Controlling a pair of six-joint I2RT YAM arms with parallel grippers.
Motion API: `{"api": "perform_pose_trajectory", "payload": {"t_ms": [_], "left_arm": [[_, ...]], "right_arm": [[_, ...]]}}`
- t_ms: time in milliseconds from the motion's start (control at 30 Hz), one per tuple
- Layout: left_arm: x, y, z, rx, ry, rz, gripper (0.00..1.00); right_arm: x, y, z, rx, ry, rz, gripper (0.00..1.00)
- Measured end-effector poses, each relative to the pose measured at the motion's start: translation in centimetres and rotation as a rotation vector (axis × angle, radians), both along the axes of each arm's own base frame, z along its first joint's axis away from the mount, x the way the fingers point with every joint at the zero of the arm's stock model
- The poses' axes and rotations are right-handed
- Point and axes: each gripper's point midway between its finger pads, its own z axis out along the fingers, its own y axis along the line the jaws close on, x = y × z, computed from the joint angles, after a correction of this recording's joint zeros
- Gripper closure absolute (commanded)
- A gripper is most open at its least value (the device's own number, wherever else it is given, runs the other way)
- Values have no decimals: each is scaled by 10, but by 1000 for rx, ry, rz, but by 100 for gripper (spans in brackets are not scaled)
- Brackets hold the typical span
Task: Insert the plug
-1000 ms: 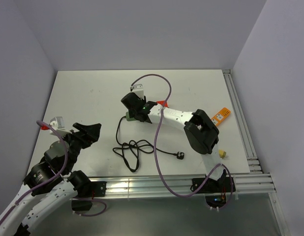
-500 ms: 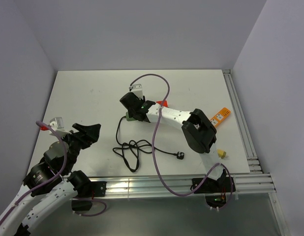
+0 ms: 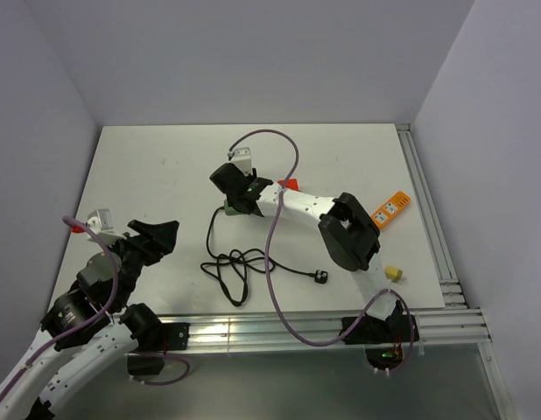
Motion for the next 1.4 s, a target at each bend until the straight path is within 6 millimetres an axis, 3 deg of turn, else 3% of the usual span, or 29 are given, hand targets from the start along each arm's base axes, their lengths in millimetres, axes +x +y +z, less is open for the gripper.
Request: {"api": "perform_pose_trajectory", "payload": {"t_ms": [367,1000,1400], "left_arm": [[0,0,0,-2,-1,0,21],[0,0,-1,-4,2,0,21],[0,0,-1,-4,2,0,21]], "right_arm": [[2,0,-1,-8,-11,-18,100],[-21,-7,0,-44,-22,-11,100],[-20,-7,4,-64,-15,5,100]]}}
